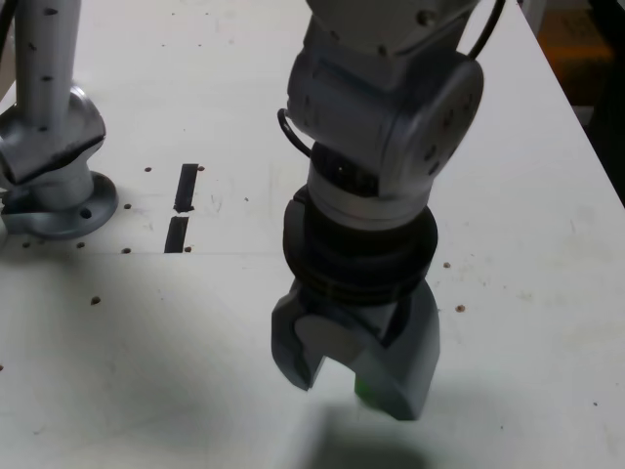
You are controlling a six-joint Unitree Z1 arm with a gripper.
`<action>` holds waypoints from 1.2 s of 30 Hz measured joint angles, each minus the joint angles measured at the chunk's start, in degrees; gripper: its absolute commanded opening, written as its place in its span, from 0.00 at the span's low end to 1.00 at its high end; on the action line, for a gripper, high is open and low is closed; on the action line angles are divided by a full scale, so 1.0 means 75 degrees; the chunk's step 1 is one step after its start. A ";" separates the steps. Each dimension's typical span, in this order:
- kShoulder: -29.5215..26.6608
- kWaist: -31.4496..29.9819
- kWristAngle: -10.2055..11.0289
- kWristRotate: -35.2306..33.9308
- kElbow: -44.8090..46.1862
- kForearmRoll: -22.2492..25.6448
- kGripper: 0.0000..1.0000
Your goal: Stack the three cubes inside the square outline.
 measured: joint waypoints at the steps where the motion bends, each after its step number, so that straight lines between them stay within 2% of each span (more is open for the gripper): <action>1: 0.0030 0.0033 0.0002 0.0028 0.0039 -0.0024 0.71; 36: 0.0771 0.0675 -0.0098 0.0482 0.0243 -0.0374 0.71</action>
